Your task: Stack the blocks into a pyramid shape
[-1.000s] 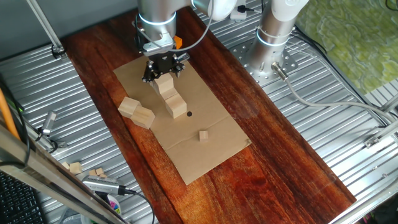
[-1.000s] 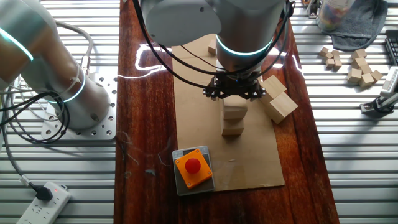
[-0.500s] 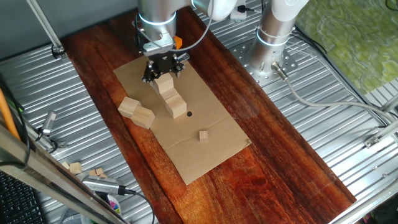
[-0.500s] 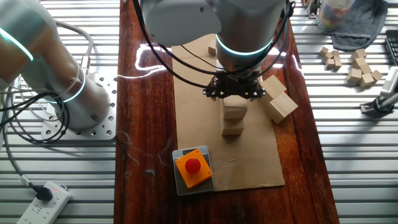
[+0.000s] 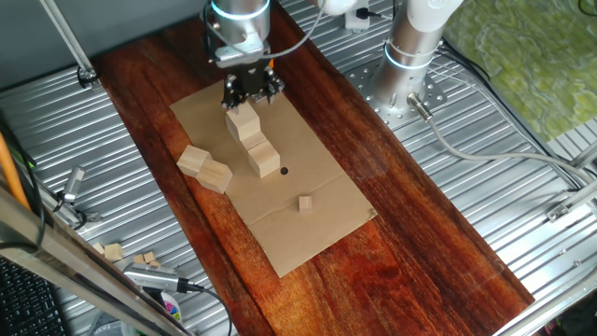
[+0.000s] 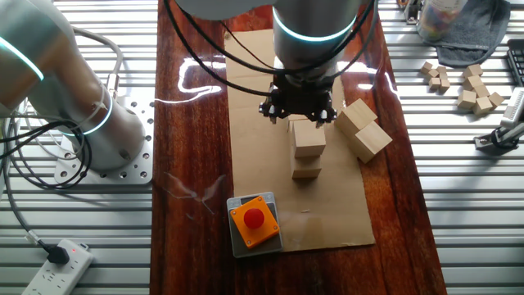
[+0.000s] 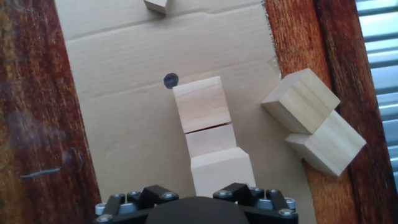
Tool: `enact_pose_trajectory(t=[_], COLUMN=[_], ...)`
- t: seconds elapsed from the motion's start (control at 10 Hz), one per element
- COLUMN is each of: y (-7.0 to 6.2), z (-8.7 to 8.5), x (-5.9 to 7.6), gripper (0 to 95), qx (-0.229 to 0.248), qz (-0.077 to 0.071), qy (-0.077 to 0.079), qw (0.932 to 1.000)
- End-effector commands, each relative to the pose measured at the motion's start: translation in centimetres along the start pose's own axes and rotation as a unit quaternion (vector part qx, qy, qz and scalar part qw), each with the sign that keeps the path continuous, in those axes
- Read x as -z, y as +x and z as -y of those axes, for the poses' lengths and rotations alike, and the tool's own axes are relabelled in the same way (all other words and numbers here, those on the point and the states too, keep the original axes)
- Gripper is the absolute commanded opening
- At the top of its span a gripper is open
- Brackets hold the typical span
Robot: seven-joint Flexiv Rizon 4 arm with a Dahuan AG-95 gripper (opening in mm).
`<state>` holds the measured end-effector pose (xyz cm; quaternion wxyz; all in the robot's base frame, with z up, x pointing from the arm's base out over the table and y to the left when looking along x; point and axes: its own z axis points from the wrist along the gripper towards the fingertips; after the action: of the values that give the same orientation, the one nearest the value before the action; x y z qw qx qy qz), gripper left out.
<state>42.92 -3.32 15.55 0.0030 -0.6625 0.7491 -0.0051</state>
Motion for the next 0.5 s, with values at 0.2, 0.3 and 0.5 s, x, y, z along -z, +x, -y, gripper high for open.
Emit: enact_pose_trajectory(t=[0.2,0.3,0.5], y=[1.3,1.7,2.7], z=[1.6,2.3,4.7], x=[2.4,2.8,2.9], gripper=[19.0,19.0,0.0], qx=[-0.034,-0.054,-0.068], qz=[-0.003,-0.005,-0.011], qy=[-0.001,-0.002,-0.011], qw=[0.9994,0.9986,0.9975])
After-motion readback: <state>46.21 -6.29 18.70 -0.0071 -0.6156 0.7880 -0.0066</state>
